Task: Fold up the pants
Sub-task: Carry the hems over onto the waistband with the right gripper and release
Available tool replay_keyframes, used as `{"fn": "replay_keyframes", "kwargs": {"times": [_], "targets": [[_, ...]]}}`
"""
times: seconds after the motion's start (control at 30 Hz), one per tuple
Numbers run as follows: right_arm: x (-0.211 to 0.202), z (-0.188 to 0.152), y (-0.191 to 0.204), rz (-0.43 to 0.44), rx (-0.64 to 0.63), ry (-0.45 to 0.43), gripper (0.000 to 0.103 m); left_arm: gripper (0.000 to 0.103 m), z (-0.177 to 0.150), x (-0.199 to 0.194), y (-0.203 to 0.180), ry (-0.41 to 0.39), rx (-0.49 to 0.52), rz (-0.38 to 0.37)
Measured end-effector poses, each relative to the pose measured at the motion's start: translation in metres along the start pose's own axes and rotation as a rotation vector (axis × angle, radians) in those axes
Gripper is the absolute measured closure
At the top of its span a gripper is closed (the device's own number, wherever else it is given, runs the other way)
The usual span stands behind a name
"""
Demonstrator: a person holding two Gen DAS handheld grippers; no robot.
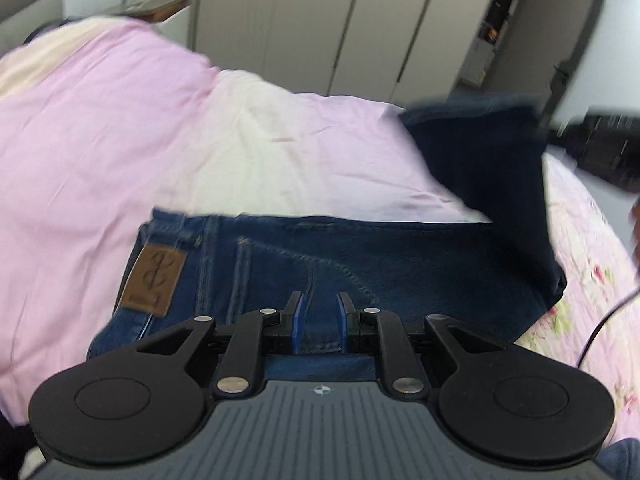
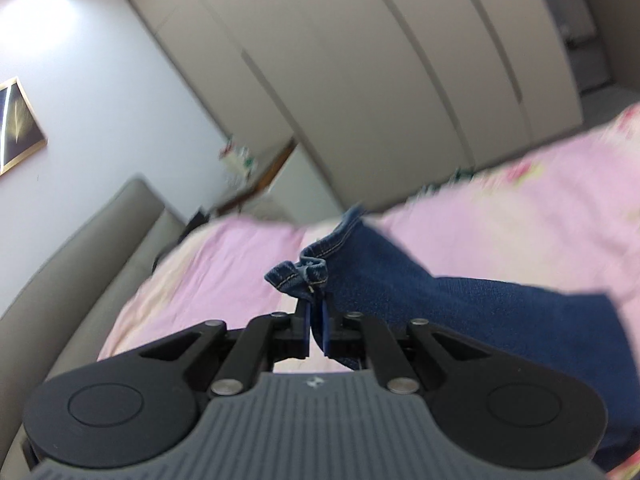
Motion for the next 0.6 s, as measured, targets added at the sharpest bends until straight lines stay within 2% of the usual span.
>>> {"fn": "replay_keyframes", "kwargs": {"times": [0.1,0.2,0.33,0.4,0.47,0.6], "targets": [[0.053,-0.076,0.007,0.018,0.027,0.153,0.102,0.083,-0.016,0.003,0.021,0.020,-0.060,-0.026],[0.079,-0.147,0.015,0.011,-0.018,0.302,0.102,0.083,-0.033,0.008,0.033,0.042,-0.119,-0.071],[0.079,-0.222,0.006,-0.009,-0.124,0.441,0.102,0.058,-0.046,0.020,0.036,0.074,-0.221,-0.159],[0.073,-0.253,-0.002,-0.020,-0.223,0.491,0.102,0.056,-0.050,0.027,0.033,0.095,-0.259,-0.205],[0.076,-0.268,-0.004,-0.021,-0.327,0.529,0.101,0.048,-0.052,0.034,0.027,0.104,-0.272,-0.215],[0.086,-0.279,-0.002,-0.021,-0.492,0.592,0.093,0.045,-0.057,0.049,0.015,0.132,-0.283,-0.216]]}}
Point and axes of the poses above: each gripper's, at about its wrist camera, not at the fingertips, and x roughly the way its jaws point, y to its left, z to its top, the point moved 6 cm from there along x, roughly the way its jaws point, and after that the axes turned 15 degrees about z, right-handed, at the moved point
